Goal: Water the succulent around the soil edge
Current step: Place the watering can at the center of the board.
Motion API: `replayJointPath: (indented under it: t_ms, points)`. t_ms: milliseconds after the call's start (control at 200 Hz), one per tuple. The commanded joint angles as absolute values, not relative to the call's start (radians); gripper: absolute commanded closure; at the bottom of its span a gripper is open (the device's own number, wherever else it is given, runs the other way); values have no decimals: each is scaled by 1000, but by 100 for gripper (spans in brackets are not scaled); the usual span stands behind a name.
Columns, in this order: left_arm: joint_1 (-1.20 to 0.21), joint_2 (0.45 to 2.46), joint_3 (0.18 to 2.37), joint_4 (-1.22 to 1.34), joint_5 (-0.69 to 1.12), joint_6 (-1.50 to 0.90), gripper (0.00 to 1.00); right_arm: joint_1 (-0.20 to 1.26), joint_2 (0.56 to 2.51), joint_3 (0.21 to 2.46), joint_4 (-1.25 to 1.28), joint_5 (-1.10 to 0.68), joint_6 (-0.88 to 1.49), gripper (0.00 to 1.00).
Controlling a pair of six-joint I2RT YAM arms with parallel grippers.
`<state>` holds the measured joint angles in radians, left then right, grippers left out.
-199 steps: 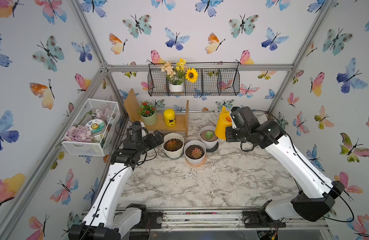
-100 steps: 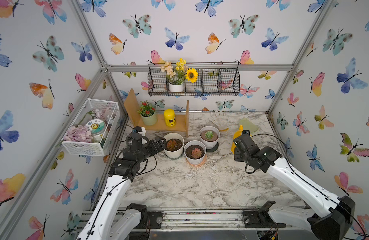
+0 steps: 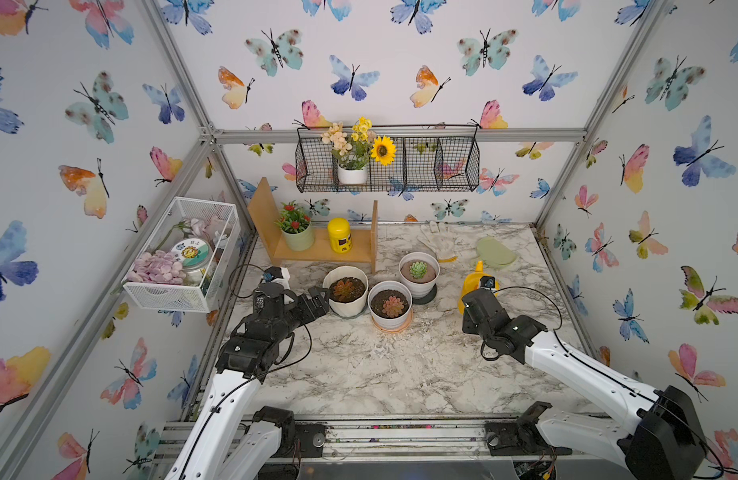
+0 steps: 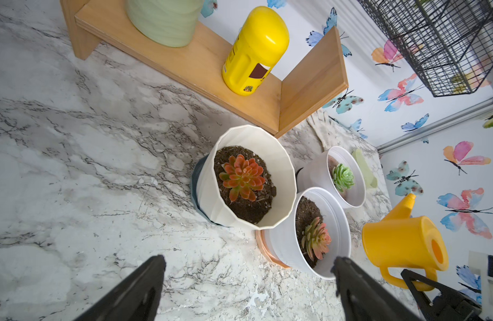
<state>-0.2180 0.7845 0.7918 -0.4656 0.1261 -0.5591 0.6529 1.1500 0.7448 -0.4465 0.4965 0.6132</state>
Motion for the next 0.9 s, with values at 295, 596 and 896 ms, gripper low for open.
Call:
replayJointPath:
  t_ms: [295,596,896]
  points:
    - [-223,791,769,-417,67,-532,1,646,1232,673,-277,473,650,99]
    - [-222,795,763,-424,58,-523,2,646,1267,664,-278,453,662,84]
    - [-222,786,747,-434,68,-515,1,646,1259,628,-275,445,692,78]
